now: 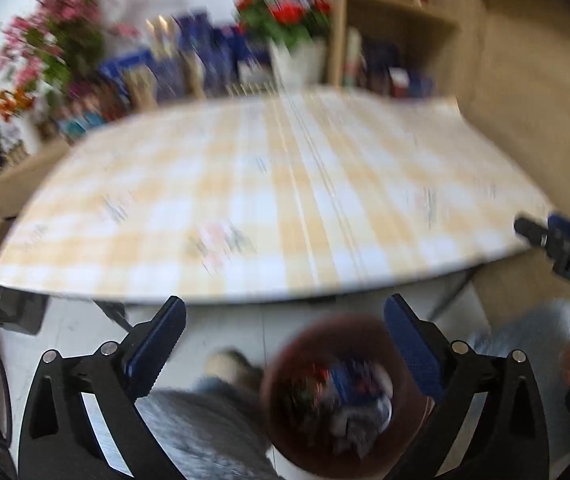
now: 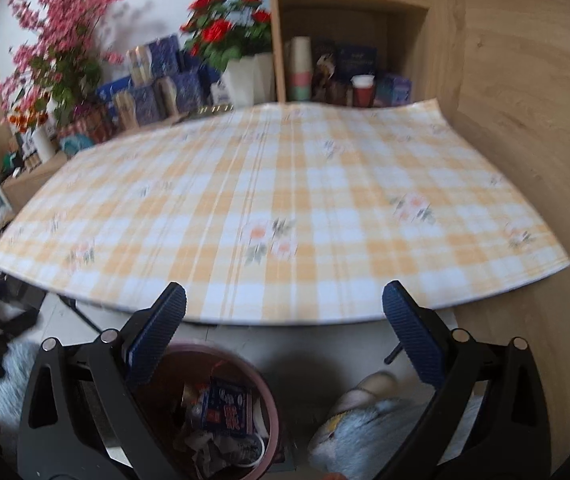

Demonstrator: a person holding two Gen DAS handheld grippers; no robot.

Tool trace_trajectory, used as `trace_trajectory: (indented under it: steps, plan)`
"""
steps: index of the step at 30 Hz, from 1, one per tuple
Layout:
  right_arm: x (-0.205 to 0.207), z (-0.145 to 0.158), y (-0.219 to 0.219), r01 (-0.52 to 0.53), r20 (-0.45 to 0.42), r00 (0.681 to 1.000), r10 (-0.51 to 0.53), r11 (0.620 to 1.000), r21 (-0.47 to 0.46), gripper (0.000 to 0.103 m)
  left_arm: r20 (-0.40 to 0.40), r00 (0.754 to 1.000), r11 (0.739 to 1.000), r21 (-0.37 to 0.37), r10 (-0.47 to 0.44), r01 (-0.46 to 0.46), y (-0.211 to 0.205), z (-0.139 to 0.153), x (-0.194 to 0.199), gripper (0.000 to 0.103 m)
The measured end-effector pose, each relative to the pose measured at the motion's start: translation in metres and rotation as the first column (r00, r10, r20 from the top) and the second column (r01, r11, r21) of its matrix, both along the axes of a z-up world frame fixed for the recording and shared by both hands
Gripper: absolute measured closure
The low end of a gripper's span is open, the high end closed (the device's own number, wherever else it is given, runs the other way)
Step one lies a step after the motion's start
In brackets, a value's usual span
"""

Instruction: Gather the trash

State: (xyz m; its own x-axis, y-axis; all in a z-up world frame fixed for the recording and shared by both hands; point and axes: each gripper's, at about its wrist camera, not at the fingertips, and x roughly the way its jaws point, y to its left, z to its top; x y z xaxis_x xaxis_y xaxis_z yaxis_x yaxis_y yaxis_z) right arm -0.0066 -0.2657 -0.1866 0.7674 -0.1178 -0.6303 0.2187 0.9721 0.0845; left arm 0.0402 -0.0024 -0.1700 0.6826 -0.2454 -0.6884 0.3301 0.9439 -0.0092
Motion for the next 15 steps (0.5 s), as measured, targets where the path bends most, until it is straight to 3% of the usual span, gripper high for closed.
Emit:
trace_trajectory:
  steps: [4, 8, 11, 15]
  plan:
    - [0.003, 0.041, -0.008, 0.027, 0.033, 0.999, -0.026, 0.999, -0.022, 0.006, 0.124, 0.991, 0.997, -0.064, 0.057, -0.049, 0.017, 0.061, -0.002, 0.006]
    - [-0.003, 0.081, -0.012, -0.002, 0.087, 0.996, 0.002, 1.0, -0.001, 0.006, 0.228, 0.968, 0.994, -0.068, 0.102, -0.088, 0.023, 0.104, -0.01, 0.006]
    - [-0.009, 0.104, -0.006, -0.056, 0.117, 0.992, 0.056, 0.998, -0.005, 0.006, 0.314, 0.942, 0.993, -0.045, 0.119, -0.11, 0.022, 0.131, -0.024, 0.006]
    - [-0.018, 0.122, 0.003, -0.08, 0.149, 0.985, 0.084, 0.996, -0.028, 0.006, 0.363, 0.926, 0.995, -0.048, 0.1, -0.088, 0.019, 0.154, -0.041, 0.006]
